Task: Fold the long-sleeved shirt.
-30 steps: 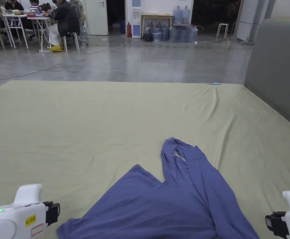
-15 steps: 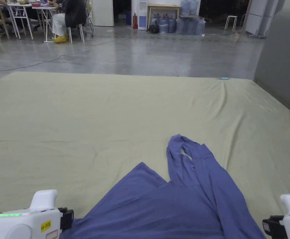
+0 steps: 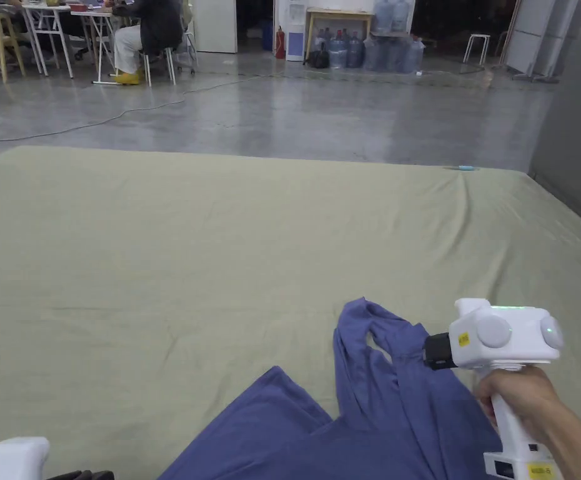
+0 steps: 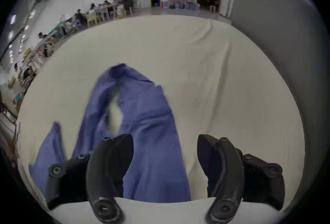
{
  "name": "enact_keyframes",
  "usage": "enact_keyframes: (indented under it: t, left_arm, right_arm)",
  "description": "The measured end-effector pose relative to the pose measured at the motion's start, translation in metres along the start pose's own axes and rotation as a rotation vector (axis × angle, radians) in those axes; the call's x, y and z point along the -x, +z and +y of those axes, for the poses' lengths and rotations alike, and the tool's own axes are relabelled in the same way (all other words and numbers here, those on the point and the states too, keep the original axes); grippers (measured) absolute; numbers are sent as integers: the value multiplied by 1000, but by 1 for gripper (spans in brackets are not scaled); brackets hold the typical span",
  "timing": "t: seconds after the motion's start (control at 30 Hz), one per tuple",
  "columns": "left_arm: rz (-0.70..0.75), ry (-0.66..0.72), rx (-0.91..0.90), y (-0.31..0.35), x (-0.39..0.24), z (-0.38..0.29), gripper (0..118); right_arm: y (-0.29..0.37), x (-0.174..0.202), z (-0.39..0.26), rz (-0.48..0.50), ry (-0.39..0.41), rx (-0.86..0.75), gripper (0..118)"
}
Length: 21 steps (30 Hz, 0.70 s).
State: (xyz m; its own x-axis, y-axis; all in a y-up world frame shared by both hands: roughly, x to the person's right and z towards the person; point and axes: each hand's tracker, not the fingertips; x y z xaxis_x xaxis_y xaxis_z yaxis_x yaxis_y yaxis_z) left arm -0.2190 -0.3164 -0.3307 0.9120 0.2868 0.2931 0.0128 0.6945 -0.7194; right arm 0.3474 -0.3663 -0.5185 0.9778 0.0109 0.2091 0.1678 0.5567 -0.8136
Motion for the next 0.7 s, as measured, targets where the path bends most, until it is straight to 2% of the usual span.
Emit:
enact_keyframes:
  t: [0.03,0.07,0.13,0.17,0.2,0.23,0.3,0.33,0.43,0.47,0.63,0.7]
  left_arm:
    - [-6,7,-3,3,1,0,0]
    - [-8,13,-3,2,2,1,0]
    - [-1,21,-7,0,4,3,0]
    - [5,22,-11,0,5,3,0]
    - [9,23,-10,-2,6,4,0]
    - [11,25,-10,-3,7,5,0]
    - [9,33,-10,-3,6,5,0]
    - [7,36,-9,-3,6,5,0]
    - [-4,30,-10,2,2,4,0]
    - [-10,22,-13,4,1,3,0]
    - [-32,13,-28,16,-6,1,0]
    - [-45,15,-43,27,-12,0,0]
  right_arm:
    - [-11,0,2,-18,-13,29,68]
    - [-23,0,2,-18,-21,59,56]
    - [-41,2,-7,1,-28,147,46]
    - [-36,6,-14,-29,-13,78,30]
    - [-32,8,-12,-28,14,62,8]
    - [-27,10,-11,-21,12,65,0]
    - [-16,9,-10,-124,56,33,0]
    - [-11,4,-9,-39,8,28,0]
    - [23,-12,-10,29,-129,-80,0]
    - [33,-15,-11,46,-149,-92,0]
    - [107,-25,-39,57,-90,-140,0]
    - [139,-29,-62,97,-79,-158,0]
